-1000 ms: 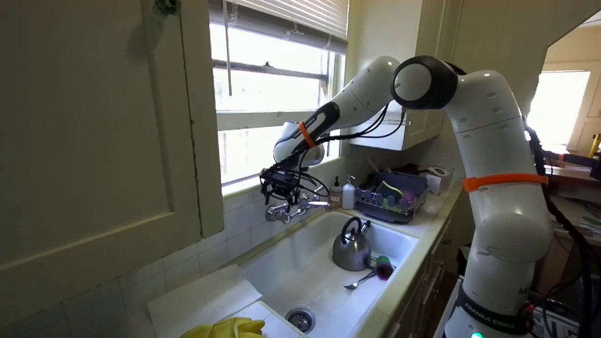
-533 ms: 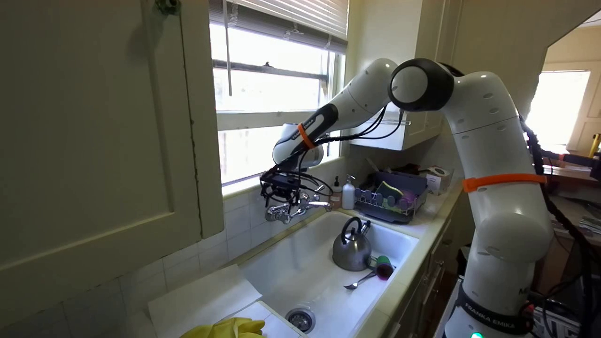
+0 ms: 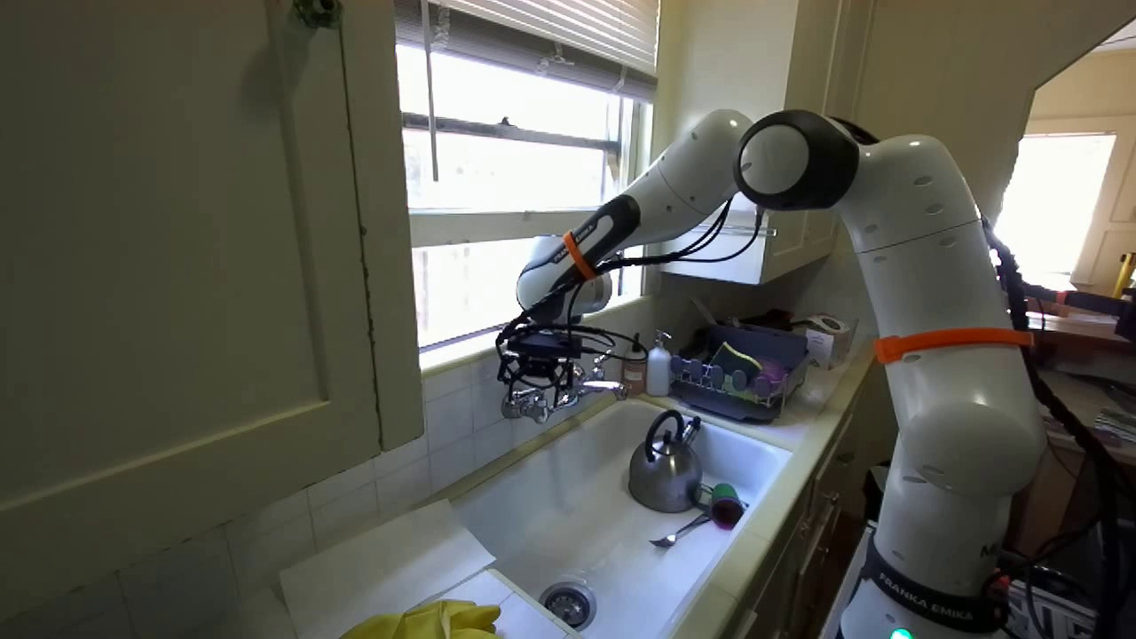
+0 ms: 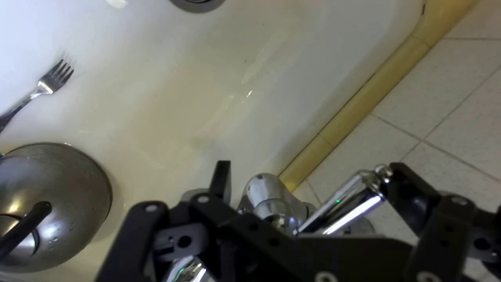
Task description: Open then close the tap
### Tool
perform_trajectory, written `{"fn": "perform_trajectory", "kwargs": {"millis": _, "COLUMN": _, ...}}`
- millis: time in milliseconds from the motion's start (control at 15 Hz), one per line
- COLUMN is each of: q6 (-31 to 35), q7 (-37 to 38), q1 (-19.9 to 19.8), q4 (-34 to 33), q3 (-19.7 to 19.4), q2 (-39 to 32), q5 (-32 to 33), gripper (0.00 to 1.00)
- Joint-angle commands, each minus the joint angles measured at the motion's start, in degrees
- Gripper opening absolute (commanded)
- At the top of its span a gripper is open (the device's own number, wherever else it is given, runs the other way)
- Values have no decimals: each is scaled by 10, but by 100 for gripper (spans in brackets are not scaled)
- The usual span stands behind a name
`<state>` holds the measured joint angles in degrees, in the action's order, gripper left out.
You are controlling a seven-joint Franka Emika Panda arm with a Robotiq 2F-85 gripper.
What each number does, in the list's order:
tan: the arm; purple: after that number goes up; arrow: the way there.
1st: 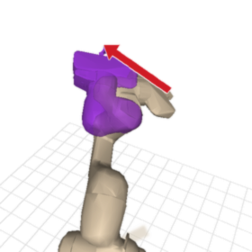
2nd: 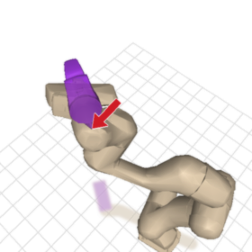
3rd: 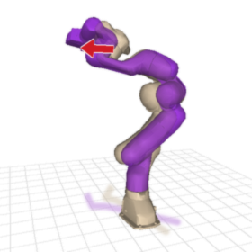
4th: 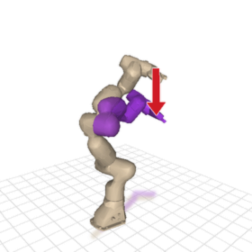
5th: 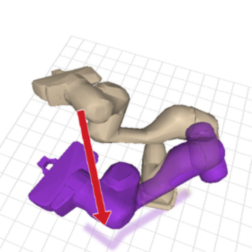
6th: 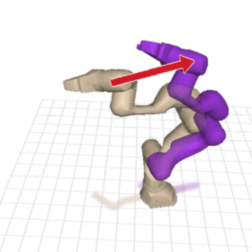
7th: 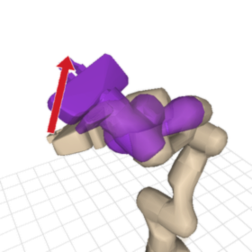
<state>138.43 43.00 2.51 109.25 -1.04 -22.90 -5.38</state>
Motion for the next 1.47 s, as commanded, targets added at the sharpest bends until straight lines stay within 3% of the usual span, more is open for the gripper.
{"fn": "perform_trajectory", "kwargs": {"millis": 0, "q6": -38, "q7": -51, "q1": 4, "q4": -3, "q3": -11, "q2": 7, "q5": 12, "gripper": 100}}
{"fn": "perform_trajectory", "kwargs": {"millis": 600, "q6": -60, "q7": -100, "q1": 7, "q4": 3, "q3": -28, "q2": 12, "q5": 40, "gripper": 100}}
{"fn": "perform_trajectory", "kwargs": {"millis": 1000, "q6": -117, "q7": -161, "q1": 1, "q4": 2, "q3": -28, "q2": 18, "q5": 48, "gripper": 100}}
{"fn": "perform_trajectory", "kwargs": {"millis": 1400, "q6": -136, "q7": -176, "q1": 4, "q4": 7, "q3": -44, "q2": 25, "q5": 102, "gripper": 100}}
